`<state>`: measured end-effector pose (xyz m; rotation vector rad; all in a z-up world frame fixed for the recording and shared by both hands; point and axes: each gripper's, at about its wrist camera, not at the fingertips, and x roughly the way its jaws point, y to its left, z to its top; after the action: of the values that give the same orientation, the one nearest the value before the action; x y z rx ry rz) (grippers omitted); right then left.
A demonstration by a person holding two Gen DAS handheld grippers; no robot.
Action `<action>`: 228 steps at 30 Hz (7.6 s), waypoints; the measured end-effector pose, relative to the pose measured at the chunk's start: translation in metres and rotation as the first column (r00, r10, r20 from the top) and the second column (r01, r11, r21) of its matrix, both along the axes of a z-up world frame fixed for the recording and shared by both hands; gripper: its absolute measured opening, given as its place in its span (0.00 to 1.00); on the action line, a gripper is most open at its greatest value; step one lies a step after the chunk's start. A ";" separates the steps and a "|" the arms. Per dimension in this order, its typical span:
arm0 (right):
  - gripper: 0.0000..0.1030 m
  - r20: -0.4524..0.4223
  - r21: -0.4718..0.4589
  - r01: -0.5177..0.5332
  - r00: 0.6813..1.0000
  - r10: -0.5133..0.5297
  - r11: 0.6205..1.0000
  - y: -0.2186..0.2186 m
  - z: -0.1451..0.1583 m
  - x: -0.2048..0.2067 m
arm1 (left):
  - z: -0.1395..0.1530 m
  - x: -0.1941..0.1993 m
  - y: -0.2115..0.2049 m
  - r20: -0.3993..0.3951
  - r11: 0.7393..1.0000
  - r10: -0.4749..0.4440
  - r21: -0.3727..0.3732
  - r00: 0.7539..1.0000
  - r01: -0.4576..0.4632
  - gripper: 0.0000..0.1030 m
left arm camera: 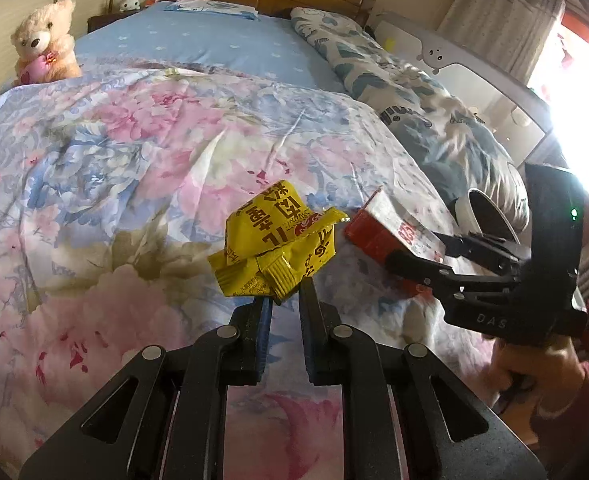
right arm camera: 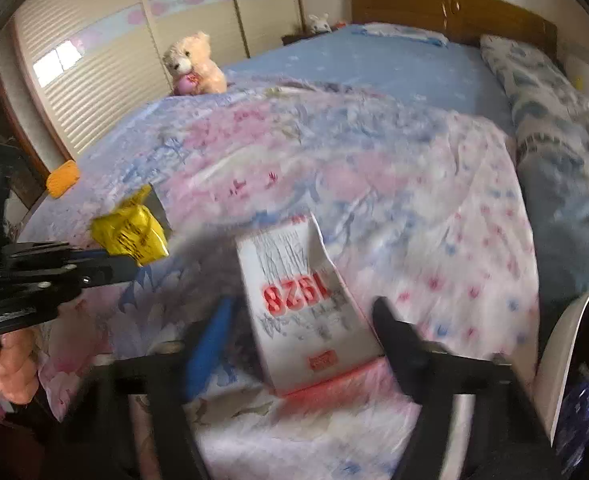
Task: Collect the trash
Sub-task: 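Grasp the red-and-white milk box with the right tool while the left tool grasps the yellow wrapper, then carry the milk box and yellow wrapper over the bin with both tools, then hold the milk box and yellow wrapper above the bin opening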
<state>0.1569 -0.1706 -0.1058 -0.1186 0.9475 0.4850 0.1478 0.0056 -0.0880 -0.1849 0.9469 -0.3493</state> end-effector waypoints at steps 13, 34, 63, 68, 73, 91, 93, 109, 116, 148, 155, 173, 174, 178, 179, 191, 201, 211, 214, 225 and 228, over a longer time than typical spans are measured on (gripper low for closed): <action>0.52 0.032 0.132 0.223 0.973 -0.229 0.966 -0.043 0.019 -0.057 | 0.008 -0.016 -0.049 0.010 0.995 -0.080 0.053 0.997 0.080 0.12; 0.52 0.055 0.219 0.373 0.918 -0.393 0.902 -0.117 0.042 -0.104 | 0.023 -0.033 -0.133 0.037 0.965 -0.237 0.121 0.971 0.231 0.12; 0.52 0.044 0.250 0.488 0.857 -0.513 0.836 -0.180 0.047 -0.120 | 0.030 -0.033 -0.196 0.053 0.926 -0.352 0.165 0.935 0.339 0.12; 0.52 0.041 0.253 0.506 0.846 -0.532 0.824 -0.191 0.045 -0.121 | 0.030 -0.031 -0.206 0.053 0.919 -0.369 0.171 0.928 0.356 0.10; 0.52 0.039 0.259 0.524 0.834 -0.551 0.811 -0.202 0.046 -0.122 | 0.031 -0.029 -0.215 0.056 0.913 -0.383 0.174 0.922 0.369 0.10; 0.50 0.039 0.264 0.572 0.798 -0.601 0.777 -0.233 0.050 -0.121 | 0.039 -0.023 -0.254 0.072 0.888 -0.441 0.182 0.895 0.423 0.10; 0.50 0.039 0.265 0.576 0.795 -0.605 0.774 -0.236 0.050 -0.121 | 0.040 -0.022 -0.258 0.073 0.886 -0.446 0.182 0.892 0.427 0.10; 0.50 0.050 0.261 0.596 0.778 -0.627 0.760 -0.256 0.053 -0.105 | 0.038 -0.008 -0.282 0.068 0.874 -0.466 0.191 0.882 0.447 0.10; 0.50 0.045 0.260 0.610 0.767 -0.640 0.749 -0.267 0.052 -0.098 | 0.037 -0.001 -0.293 0.067 0.868 -0.476 0.198 0.877 0.456 0.10; 0.50 0.027 0.251 0.612 0.770 -0.637 0.750 -0.280 0.048 -0.075 | 0.031 0.015 -0.317 0.058 0.856 -0.487 0.232 0.871 0.463 0.10; 0.50 0.023 0.249 0.612 0.772 -0.636 0.751 -0.280 0.046 -0.072 | 0.030 0.020 -0.318 0.055 0.857 -0.482 0.235 0.874 0.458 0.10; 0.50 0.000 0.257 0.617 0.769 -0.639 0.744 -0.287 0.041 -0.070 | 0.027 0.022 -0.322 0.049 0.853 -0.484 0.250 0.874 0.458 0.10; 0.50 -0.001 0.258 0.618 0.769 -0.639 0.743 -0.287 0.040 -0.070 | 0.027 0.023 -0.322 0.048 0.852 -0.485 0.250 0.873 0.459 0.10; 0.50 -0.004 0.256 0.618 0.769 -0.639 0.743 -0.288 0.040 -0.068 | 0.025 0.023 -0.322 0.048 0.850 -0.486 0.255 0.872 0.460 0.10; 0.50 -0.004 0.256 0.618 0.769 -0.639 0.743 -0.288 0.040 -0.068 | 0.025 0.023 -0.322 0.047 0.851 -0.486 0.255 0.873 0.460 0.10; 0.50 -0.010 0.256 0.620 0.768 -0.640 0.741 -0.288 0.038 -0.066 | 0.023 0.025 -0.322 0.041 0.850 -0.485 0.258 0.873 0.460 0.10; 0.50 -0.013 0.258 0.621 0.768 -0.640 0.740 -0.289 0.037 -0.066 | 0.021 0.026 -0.322 0.035 0.847 -0.487 0.263 0.872 0.462 0.10; 0.50 -0.020 0.257 0.624 0.767 -0.641 0.738 -0.290 0.036 -0.065 | 0.019 0.028 -0.324 0.029 0.846 -0.486 0.266 0.873 0.462 0.10; 0.50 -0.022 0.258 0.623 0.768 -0.640 0.738 -0.290 0.036 -0.064 | 0.019 0.028 -0.324 0.027 0.845 -0.487 0.268 0.873 0.463 0.10; 0.50 -0.024 0.259 0.623 0.768 -0.640 0.738 -0.290 0.036 -0.063 | 0.018 0.028 -0.326 0.026 0.843 -0.487 0.273 0.873 0.463 0.10; 0.50 -0.026 0.261 0.623 0.768 -0.639 0.738 -0.290 0.036 -0.062 | 0.019 0.028 -0.327 0.025 0.843 -0.487 0.273 0.873 0.463 0.10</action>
<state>0.0953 -0.4603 -0.0697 0.4201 0.7902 -0.0412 0.1762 -0.3209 -0.0695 0.3162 0.9286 -0.6819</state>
